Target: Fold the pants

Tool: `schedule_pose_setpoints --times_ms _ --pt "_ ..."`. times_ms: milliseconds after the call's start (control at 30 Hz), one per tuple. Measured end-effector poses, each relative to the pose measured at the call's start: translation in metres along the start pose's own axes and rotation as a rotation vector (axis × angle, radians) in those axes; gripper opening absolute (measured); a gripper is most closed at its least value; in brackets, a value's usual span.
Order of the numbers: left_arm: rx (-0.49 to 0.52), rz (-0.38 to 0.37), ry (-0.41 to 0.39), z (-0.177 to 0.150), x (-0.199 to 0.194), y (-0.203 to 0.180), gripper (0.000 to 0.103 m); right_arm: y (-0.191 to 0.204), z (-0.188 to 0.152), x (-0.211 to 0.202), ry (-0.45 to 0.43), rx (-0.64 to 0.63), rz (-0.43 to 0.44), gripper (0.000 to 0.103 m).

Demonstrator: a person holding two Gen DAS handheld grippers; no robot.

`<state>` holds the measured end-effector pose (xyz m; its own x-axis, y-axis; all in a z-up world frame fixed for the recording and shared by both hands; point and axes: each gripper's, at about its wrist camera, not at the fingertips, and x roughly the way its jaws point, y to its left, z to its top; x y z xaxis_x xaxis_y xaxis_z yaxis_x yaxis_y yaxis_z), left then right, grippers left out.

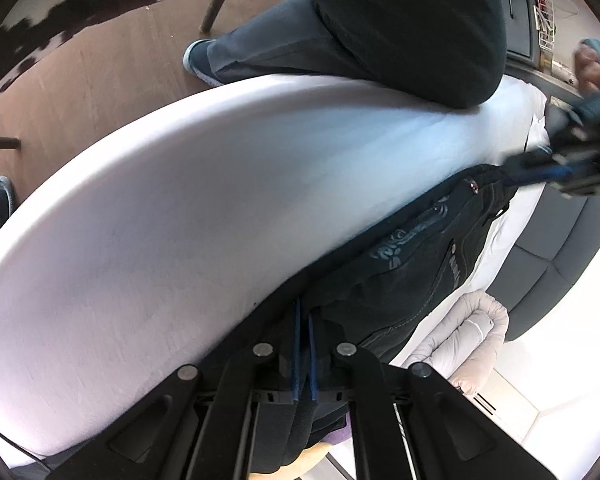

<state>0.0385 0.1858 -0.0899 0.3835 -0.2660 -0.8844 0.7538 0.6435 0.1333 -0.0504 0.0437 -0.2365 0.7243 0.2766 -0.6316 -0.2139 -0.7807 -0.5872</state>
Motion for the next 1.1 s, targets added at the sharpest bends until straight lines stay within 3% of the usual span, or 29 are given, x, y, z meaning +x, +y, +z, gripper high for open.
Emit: schedule_pose_setpoints --times_ms 133,233,300,367,400,467,533,700,800,900,933,1033,1100 --pt "-0.151 -0.043 -0.116 0.028 0.000 0.013 0.010 -0.003 0.003 0.000 0.020 0.056 0.006 0.005" --pt "-0.238 -0.056 -0.095 0.050 0.040 0.010 0.010 -0.002 0.004 0.000 0.035 0.117 -0.015 0.006" --pt "-0.299 -0.076 -0.041 0.060 0.078 0.008 0.010 -0.001 0.004 -0.001 0.041 0.178 -0.044 0.006" --pt "-0.360 -0.065 -0.027 0.061 0.103 0.005 0.010 -0.002 0.002 -0.001 0.045 0.251 -0.081 0.013" --pt "-0.407 -0.064 -0.046 0.060 0.108 0.008 0.010 -0.003 0.000 -0.003 0.052 0.318 -0.145 0.019" --pt "-0.494 -0.088 -0.058 0.056 0.111 0.016 0.010 -0.008 -0.007 -0.011 0.068 0.448 -0.312 0.079" --pt "-0.516 -0.089 -0.055 0.055 0.110 0.017 0.010 -0.015 -0.019 -0.027 0.048 0.618 -0.376 0.103" --pt "-0.466 -0.002 -0.027 0.067 0.103 0.005 0.010 -0.028 -0.081 -0.061 0.089 1.167 -0.358 0.103" --pt "-0.465 -0.004 -0.070 0.084 0.096 -0.005 0.010 -0.028 -0.140 -0.070 0.135 1.491 -0.312 0.099" --pt "-0.471 -0.011 -0.091 0.106 0.098 -0.008 0.010 -0.016 -0.232 -0.062 0.169 1.906 -0.198 0.097" --pt "-0.466 -0.003 -0.071 0.112 0.105 -0.009 0.010 -0.010 -0.258 -0.058 0.169 2.019 -0.156 0.092" --pt "-0.487 -0.007 -0.013 0.115 0.127 -0.007 0.010 0.014 -0.344 -0.037 0.122 2.369 0.010 0.091" --pt "-0.540 -0.033 -0.035 0.111 0.129 -0.002 0.010 0.029 -0.382 -0.019 0.175 2.490 0.071 0.091"
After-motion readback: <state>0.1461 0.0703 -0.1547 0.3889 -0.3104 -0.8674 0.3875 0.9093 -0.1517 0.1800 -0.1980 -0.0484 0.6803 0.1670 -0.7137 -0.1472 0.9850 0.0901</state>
